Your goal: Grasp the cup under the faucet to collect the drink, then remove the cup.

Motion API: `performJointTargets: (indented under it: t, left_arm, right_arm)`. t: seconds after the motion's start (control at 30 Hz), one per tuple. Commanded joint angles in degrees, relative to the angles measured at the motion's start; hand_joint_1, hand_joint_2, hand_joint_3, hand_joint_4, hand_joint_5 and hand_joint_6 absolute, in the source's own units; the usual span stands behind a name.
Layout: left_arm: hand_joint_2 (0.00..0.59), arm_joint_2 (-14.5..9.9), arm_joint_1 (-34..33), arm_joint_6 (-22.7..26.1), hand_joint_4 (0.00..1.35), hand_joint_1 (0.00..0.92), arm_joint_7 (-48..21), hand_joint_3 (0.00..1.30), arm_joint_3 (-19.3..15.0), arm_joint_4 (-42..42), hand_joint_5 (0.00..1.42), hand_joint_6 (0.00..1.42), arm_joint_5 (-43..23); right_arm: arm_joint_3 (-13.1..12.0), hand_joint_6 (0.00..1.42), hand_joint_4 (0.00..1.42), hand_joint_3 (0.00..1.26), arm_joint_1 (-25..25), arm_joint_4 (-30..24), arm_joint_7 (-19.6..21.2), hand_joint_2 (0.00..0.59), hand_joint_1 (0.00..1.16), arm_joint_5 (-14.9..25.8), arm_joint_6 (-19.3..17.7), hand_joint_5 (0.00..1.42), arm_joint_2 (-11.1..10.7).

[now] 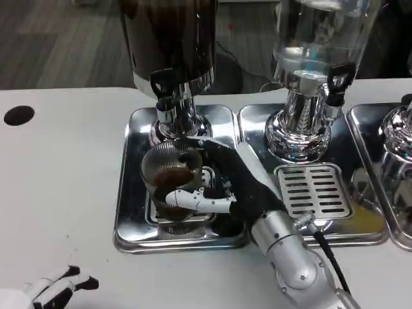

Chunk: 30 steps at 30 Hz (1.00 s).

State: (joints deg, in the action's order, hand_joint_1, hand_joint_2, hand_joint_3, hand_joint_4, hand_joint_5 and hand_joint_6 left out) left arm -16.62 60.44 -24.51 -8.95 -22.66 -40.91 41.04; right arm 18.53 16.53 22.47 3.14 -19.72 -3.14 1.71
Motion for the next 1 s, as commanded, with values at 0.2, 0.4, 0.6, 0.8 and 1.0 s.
performJointTargets:
  t: [0.2, 0.4, 0.6, 0.8, 1.0]
  left_arm:
    - [0.097, -0.1, 0.0, 0.2, 0.17, 0.0, -0.6, 0.31, -0.6, 0.5, 0.22, 0.4, -0.7]
    - [0.098, -0.2, -0.1, 0.3, 0.18, 0.0, -0.9, 0.31, -0.6, 0.5, 0.22, 0.4, -0.8]
    - [0.099, -0.3, -0.5, 0.5, 0.18, 0.0, -1.4, 0.31, -0.8, 0.5, 0.23, 0.4, -1.0]
    - [0.099, -0.3, -0.7, 0.8, 0.18, 0.0, -2.2, 0.31, -1.0, 0.1, 0.23, 0.4, -1.3]
    - [0.099, -0.5, -1.4, 1.2, 0.18, 0.0, -3.0, 0.31, -1.0, 0.0, 0.23, 0.4, -1.5]
  right_arm:
    - [-0.1, 0.14, 0.39, 0.33, -0.8, 0.0, 1.0, 0.093, 0.76, -0.3, -1.0, 0.32, -0.2]
    - [-0.1, 0.12, 0.38, 0.31, -0.5, 0.3, 0.5, 0.078, 0.76, -0.1, -1.1, 0.3, -0.2]
    - [0.0, 0.07, 0.32, 0.25, 0.2, 1.2, -0.2, 0.071, 0.72, 0.2, -1.5, 0.26, -0.4]
    - [-0.1, 0.05, 0.31, 0.24, 0.5, 1.7, -0.9, 0.086, 0.69, 0.4, -1.8, 0.24, -0.4]
    - [-0.5, 0.03, 0.29, 0.24, 0.7, 2.4, -1.7, 0.092, 0.67, 1.1, -2.4, 0.23, -0.5]
